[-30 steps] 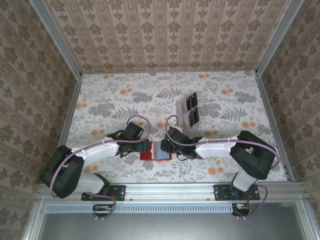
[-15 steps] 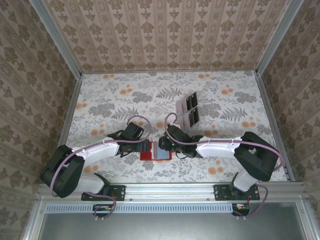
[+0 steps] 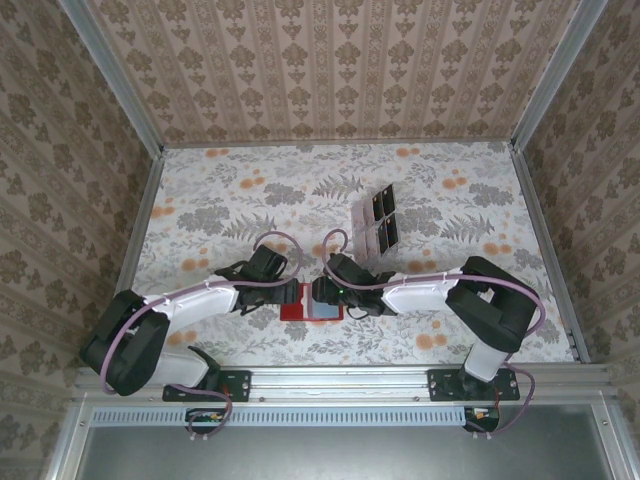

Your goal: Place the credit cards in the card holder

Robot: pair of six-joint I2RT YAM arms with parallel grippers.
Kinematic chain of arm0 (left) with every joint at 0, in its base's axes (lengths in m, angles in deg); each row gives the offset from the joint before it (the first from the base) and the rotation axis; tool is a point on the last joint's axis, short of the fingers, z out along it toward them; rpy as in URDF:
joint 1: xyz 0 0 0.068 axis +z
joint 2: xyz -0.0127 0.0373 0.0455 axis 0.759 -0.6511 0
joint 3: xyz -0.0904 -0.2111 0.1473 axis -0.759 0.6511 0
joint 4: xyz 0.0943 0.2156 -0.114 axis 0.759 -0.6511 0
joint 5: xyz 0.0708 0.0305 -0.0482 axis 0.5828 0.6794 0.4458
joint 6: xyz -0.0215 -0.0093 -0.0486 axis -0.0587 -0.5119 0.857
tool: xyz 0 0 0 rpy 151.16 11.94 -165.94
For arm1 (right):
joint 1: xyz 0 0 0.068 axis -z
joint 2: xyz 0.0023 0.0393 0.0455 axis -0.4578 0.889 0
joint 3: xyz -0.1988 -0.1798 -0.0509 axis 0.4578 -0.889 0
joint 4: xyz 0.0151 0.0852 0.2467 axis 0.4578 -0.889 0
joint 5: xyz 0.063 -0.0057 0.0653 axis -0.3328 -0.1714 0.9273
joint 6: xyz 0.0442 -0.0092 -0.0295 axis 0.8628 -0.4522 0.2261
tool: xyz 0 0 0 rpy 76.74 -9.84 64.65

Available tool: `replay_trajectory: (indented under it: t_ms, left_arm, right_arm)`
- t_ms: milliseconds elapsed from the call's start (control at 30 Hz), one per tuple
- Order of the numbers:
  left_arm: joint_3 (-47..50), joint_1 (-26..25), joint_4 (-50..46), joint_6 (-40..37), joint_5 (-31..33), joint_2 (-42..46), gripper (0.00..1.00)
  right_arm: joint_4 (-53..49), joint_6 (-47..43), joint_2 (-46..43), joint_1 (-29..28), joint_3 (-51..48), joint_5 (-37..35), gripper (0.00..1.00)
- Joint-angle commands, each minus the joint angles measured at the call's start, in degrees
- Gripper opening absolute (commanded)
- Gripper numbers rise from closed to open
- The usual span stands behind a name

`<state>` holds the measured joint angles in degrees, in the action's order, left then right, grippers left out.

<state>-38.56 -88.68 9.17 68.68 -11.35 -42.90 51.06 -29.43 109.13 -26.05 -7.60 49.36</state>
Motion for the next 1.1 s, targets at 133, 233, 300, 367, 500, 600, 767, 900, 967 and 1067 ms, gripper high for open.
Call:
replay_trajectory:
  t_ms: [133,233,300,367,500,600,767,900,967,1067]
  left_arm:
    - [1.42,-0.23,4.27,-1.44,-1.96,-1.32,0.91]
    - [1.38,0.06,4.29,-1.44,-2.0,-0.9,0.91]
    - [1.42,0.91,4.07,-1.51,-2.46,0.0,0.91]
    - [1.51,2.6,3.69,-1.7,-3.76,1.66,0.91]
    - [2.07,5.57,1.66,-2.43,-5.94,6.97,0.92]
    - [2.72,6.09,-0.07,-2.83,-6.95,11.55,0.92]
    - [4.87,5.67,-1.4,-2.63,-9.62,18.67,0.92]
    - [7.48,4.24,-2.54,-1.86,-9.85,24.46,0.92]
    - [9.15,3.48,-2.9,-1.01,-9.52,27.21,0.92]
    - [11.6,2.07,-2.98,0.78,-8.87,30.9,0.92]
  right_arm:
    - [1.27,2.47,2.97,-1.89,1.79,3.44,0.5]
    - [2.5,3.47,3.34,-1.91,1.51,3.67,0.5]
    - [3.19,4.24,3.42,-1.91,1.06,3.54,0.5]
    - [3.97,5.03,3.46,-1.9,0.5,3.44,0.5]
    - [5.54,6.73,3.32,-1.9,-0.49,3.17,0.52]
    - [6.65,7.83,3.4,-1.9,-0.85,3.37,0.54]
    - [7.98,9.42,3.55,-1.91,-1.03,3.51,0.57]
    - [8.44,11.05,3.8,-1.9,-1.12,3.54,0.6]
    - [8.94,11.8,4.11,-1.92,-1.21,3.71,0.62]
    - [9.85,13.22,4.61,-1.9,-1.45,4.03,0.63]
